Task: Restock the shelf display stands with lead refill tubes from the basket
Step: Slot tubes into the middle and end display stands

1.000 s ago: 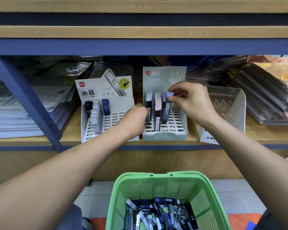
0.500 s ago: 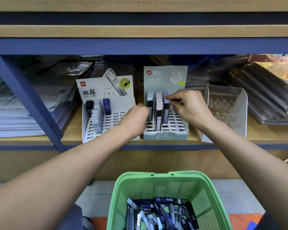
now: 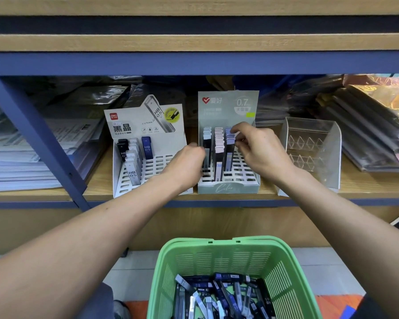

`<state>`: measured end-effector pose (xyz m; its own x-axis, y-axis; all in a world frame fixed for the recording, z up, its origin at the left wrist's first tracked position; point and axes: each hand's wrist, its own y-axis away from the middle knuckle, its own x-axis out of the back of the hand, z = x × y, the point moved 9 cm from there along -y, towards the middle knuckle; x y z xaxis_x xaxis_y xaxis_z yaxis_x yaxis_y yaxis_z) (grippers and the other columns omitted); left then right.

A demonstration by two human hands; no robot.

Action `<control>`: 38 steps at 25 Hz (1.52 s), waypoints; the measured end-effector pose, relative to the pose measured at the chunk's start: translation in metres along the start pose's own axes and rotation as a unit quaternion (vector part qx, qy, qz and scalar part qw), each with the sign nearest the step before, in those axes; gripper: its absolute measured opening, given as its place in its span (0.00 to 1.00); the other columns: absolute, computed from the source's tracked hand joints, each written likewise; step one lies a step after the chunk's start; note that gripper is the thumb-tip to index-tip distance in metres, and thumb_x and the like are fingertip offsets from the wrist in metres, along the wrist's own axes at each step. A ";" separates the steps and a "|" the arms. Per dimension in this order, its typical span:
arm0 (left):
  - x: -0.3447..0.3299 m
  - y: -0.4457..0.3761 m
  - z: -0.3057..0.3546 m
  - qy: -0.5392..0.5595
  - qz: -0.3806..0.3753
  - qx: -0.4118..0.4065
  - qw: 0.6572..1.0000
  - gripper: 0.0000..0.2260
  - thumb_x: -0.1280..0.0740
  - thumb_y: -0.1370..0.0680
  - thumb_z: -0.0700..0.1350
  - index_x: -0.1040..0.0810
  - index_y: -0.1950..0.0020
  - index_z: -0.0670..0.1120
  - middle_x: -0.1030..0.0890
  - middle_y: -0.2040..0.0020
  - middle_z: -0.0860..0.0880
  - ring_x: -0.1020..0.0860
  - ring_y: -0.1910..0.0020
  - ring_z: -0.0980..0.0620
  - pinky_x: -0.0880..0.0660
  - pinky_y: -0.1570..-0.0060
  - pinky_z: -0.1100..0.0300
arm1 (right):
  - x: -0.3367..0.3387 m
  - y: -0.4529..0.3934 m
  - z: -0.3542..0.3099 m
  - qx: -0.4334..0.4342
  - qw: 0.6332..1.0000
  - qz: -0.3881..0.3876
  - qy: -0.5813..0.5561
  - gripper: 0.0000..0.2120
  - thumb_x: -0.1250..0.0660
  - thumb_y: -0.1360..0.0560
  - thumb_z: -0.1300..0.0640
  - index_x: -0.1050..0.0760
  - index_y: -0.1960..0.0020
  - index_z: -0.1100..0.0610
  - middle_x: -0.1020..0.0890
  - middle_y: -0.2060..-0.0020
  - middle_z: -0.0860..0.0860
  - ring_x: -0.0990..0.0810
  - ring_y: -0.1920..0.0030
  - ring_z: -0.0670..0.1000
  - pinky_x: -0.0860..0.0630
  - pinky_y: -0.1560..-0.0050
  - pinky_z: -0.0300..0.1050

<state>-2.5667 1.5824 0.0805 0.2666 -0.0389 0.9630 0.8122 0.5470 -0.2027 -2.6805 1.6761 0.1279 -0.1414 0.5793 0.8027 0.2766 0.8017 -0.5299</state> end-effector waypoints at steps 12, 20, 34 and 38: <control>0.020 0.019 0.003 0.074 0.035 0.004 0.997 0.10 0.36 0.24 0.35 0.31 0.45 0.44 0.26 0.49 0.45 0.23 0.51 0.40 0.30 0.59 0.52 | 0.008 0.037 -0.009 -0.056 0.994 0.087 0.021 0.10 0.37 0.22 0.60 0.26 0.41 0.55 0.16 0.58 0.53 0.19 0.58 0.62 0.25 0.63 0.51; -0.053 0.104 0.032 -0.024 -0.147 -0.072 0.986 0.08 0.39 0.24 0.37 0.29 0.46 0.44 0.22 0.45 0.42 0.21 0.47 0.39 0.27 0.51 0.50 | -0.130 0.196 -0.043 -0.085 0.935 -0.343 0.028 0.06 0.41 0.23 0.60 0.28 0.48 0.53 0.17 0.50 0.55 0.18 0.51 0.60 0.25 0.56 0.50; -0.350 0.237 -0.016 0.057 -0.459 0.224 0.858 0.08 0.29 0.22 0.44 0.23 0.47 0.42 0.20 0.47 0.45 0.22 0.53 0.49 0.23 0.49 0.57 | -0.287 0.377 0.069 -0.310 0.804 -0.505 0.052 0.31 0.32 0.22 0.50 0.40 0.26 0.62 0.33 0.30 0.63 0.32 0.30 0.63 0.29 0.32 0.55; -0.384 0.261 -0.023 0.054 -0.444 0.309 0.840 0.39 0.27 0.26 0.59 0.37 0.25 0.37 0.29 0.31 0.37 0.27 0.34 0.41 0.27 0.35 0.50 | -0.289 0.402 0.070 -0.366 0.770 -0.518 0.072 0.45 0.38 0.21 0.36 0.53 0.20 0.64 0.41 0.24 0.66 0.38 0.25 0.65 0.31 0.29 0.60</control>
<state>-2.4450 1.7206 -0.3461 -0.2285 -0.7178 0.6577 0.3008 0.5905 0.7489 -2.5948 1.8412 -0.3357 -0.5543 -0.3807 0.7402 0.5547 0.4941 0.6695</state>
